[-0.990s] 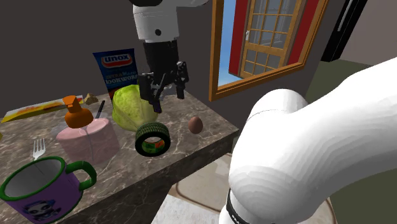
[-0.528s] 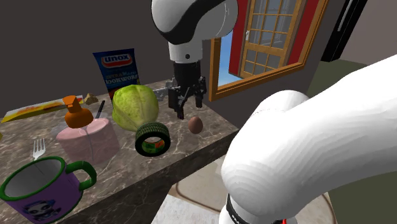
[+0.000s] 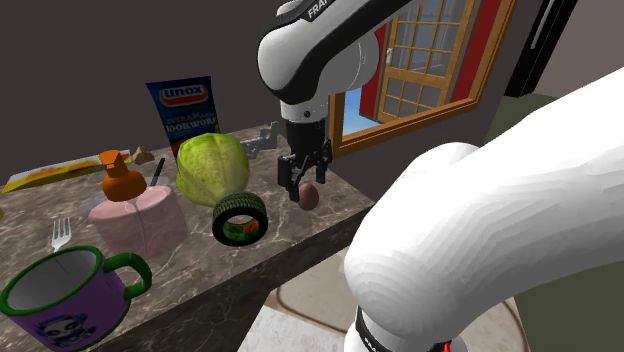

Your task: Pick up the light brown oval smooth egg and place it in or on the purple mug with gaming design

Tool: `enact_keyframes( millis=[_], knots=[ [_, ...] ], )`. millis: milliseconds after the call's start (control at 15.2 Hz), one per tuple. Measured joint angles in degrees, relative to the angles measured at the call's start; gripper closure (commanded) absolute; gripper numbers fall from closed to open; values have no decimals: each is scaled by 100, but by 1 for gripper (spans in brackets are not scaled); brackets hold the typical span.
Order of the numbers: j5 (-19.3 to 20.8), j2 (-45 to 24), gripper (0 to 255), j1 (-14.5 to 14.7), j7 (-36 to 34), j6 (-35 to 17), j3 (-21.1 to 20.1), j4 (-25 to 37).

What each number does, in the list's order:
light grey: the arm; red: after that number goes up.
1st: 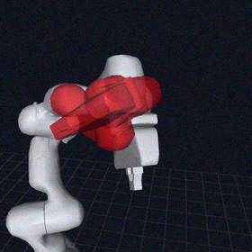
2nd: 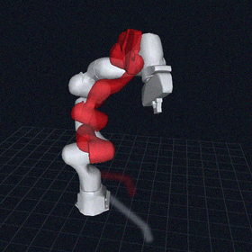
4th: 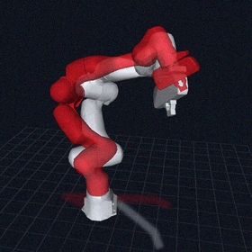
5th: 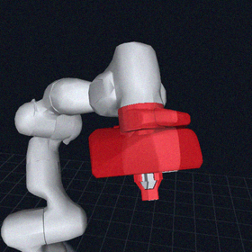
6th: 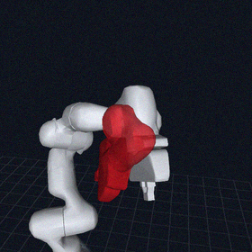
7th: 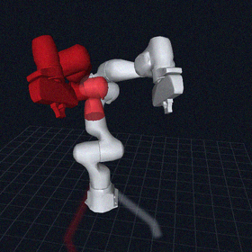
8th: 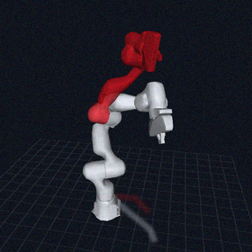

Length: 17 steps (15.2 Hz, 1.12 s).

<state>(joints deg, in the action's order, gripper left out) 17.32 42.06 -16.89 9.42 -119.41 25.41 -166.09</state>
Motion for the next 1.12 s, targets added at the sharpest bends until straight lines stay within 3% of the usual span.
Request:
enact_keyframes(
  millis=[528,594,1122],
  knots=[
    [59,-133,0,-12,-8,-285,63,-154],
    [59,-133,255,-12,-8,-285,63,-154],
    [57,-132,255,-11,-8,-285,62,-153]
  ],
)
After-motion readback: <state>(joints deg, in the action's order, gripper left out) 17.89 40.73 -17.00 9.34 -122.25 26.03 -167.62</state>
